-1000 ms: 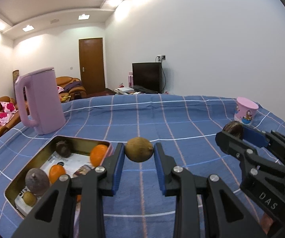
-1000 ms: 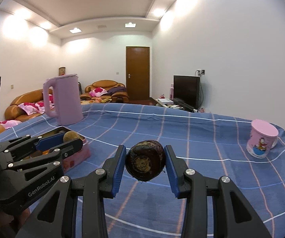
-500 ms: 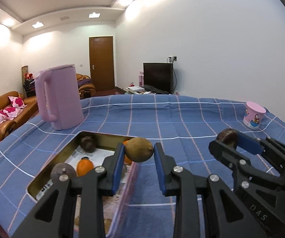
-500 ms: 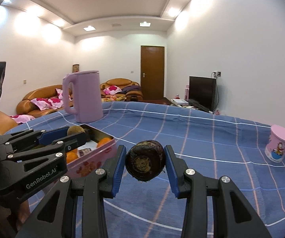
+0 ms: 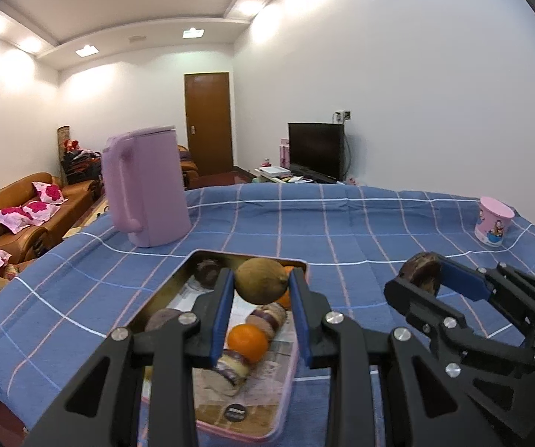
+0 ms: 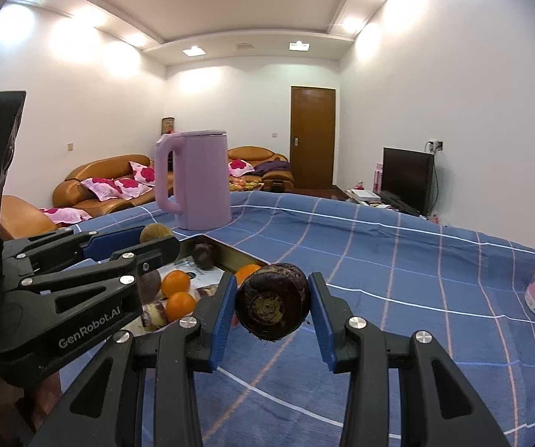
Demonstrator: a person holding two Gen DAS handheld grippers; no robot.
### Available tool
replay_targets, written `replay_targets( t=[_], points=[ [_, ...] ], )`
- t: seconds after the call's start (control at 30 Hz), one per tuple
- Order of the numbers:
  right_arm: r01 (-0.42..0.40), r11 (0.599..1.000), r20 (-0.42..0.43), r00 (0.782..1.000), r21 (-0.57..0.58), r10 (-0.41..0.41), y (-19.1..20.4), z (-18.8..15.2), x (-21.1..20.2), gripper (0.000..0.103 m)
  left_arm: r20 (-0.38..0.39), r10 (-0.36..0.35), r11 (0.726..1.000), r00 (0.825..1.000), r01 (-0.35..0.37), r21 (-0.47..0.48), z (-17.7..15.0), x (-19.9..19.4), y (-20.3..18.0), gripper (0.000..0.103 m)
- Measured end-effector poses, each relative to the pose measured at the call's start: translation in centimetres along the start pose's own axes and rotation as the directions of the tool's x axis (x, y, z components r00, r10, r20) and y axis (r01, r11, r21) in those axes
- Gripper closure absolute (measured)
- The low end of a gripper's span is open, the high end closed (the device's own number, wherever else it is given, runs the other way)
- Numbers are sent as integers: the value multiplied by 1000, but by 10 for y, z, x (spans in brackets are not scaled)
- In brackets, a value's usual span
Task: Organize fruits
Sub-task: 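Carry the kiwi in the left tool while the right tool carries the brown fruit over the tin, then open the left tool to drop the kiwi while the right tool drops the brown fruit into the tin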
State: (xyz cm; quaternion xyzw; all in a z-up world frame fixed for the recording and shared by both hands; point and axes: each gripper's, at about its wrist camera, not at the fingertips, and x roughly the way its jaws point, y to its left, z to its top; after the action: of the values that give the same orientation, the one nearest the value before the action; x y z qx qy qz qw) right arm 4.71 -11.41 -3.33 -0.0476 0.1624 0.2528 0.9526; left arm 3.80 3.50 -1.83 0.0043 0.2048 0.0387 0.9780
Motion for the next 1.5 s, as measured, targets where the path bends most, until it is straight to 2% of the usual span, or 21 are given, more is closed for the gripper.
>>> replay_targets(
  t=[0.47,0.77,1.1,1.27,1.37,1.43,1.5],
  points=[
    [-86,996,-6,996,-19,86,35,12,16,62,-35,89,995,995,-90,-30,-9,1,44,71],
    [-136,990,-46,990,-42,134,60,12,32,61,-85,127,990,988,-131,-47,-20,10,66,71],
    [-184,982,-171,970,-44,174,72,6,61,61,-189,135,988,973,-145,-42,-37,30,75,71],
    [-209,978,-258,946,-23,196,72,2,75,61,-212,135,988,968,-148,-46,-42,34,76,69],
    [-203,979,-268,944,-17,191,71,0,76,58,-210,140,986,968,-155,-59,-42,32,79,59],
    [-200,980,-258,947,-2,193,68,1,74,51,-200,146,985,969,-162,-68,-41,30,82,47],
    [-198,980,-241,950,15,196,64,1,71,46,-188,145,984,971,-162,-77,-39,26,83,41]
  ],
)
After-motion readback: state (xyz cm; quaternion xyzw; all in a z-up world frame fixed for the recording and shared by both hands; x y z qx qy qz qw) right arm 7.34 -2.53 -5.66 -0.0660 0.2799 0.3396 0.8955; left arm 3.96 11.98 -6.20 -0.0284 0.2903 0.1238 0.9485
